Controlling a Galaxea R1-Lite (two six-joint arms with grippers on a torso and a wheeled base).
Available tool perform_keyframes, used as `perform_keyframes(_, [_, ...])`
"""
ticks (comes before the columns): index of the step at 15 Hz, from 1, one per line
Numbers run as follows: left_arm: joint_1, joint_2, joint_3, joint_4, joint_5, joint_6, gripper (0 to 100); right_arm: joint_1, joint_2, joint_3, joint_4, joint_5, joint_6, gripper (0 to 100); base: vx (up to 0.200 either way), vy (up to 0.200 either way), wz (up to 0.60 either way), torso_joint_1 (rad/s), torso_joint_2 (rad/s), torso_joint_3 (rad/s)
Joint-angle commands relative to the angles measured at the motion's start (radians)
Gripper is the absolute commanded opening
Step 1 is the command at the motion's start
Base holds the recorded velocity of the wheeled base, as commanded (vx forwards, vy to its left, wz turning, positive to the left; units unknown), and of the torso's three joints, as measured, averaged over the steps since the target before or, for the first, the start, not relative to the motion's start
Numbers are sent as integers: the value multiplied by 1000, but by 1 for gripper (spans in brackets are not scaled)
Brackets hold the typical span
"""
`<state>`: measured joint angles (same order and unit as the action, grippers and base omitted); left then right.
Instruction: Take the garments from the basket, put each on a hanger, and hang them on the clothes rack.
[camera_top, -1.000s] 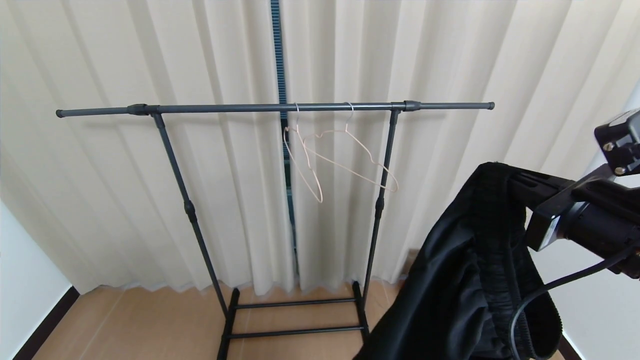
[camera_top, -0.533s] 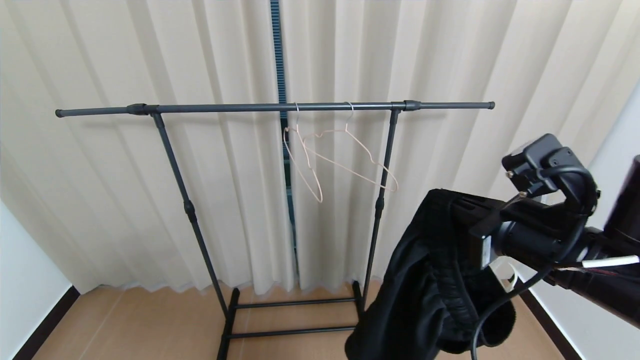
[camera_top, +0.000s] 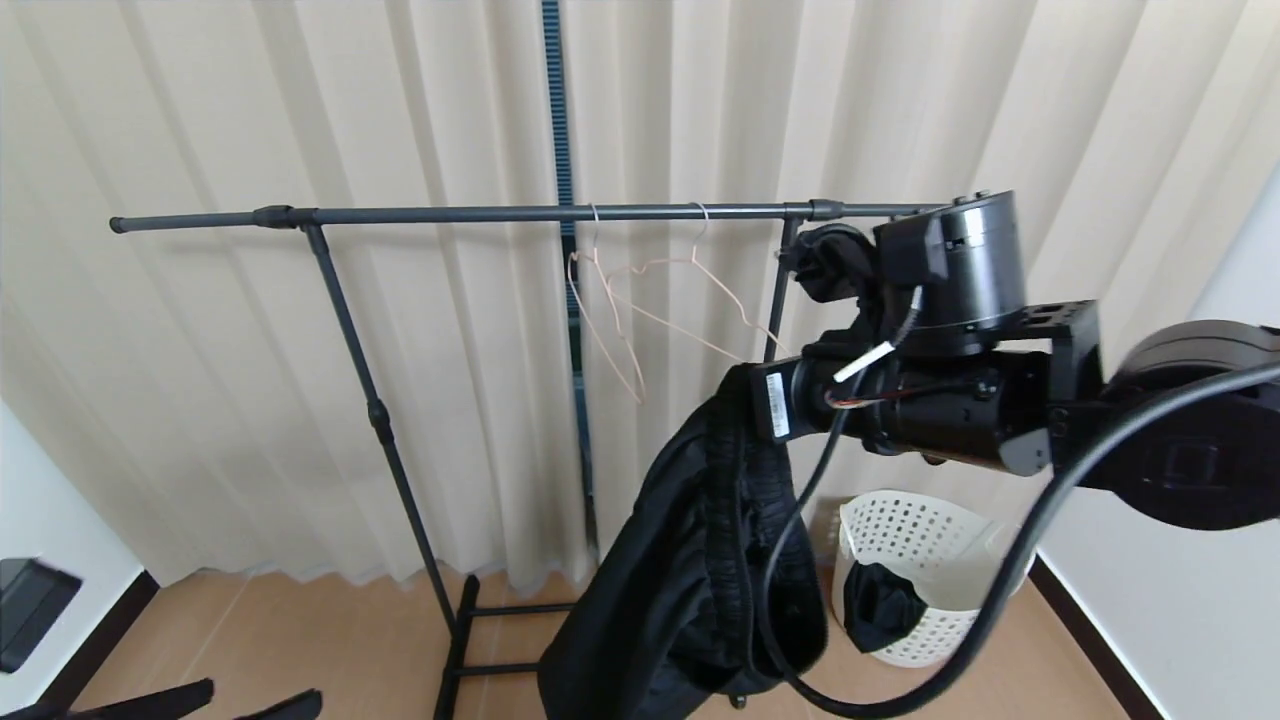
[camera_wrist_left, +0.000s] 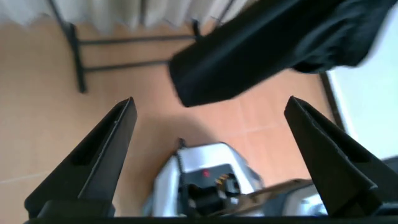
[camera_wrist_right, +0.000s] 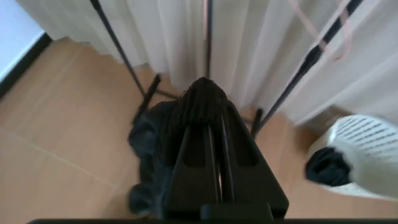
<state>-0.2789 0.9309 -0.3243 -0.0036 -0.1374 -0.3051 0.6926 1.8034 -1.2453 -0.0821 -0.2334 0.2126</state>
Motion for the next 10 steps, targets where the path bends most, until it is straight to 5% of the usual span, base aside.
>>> perform_keyframes(1, [-164, 232, -145, 1, 4, -146, 100, 39, 108, -59, 22, -6, 39, 0, 0, 0, 0, 0, 0, 0])
perform_keyframes(2, [-241, 348, -237, 2, 7, -244, 100, 67, 117, -89, 24, -29, 74, 0, 0, 0, 0, 0, 0, 0])
perform_keyframes(4, [-281, 444, -299, 4, 12, -296, 100, 101, 123, -105, 22, -67, 136, 0, 0, 0, 0, 0, 0, 0])
perform_keyframes(10, [-453, 818, -529, -3, 225, -422, 100, 108, 162, -194, 24, -213, 214, 0, 0, 0, 0, 0, 0, 0])
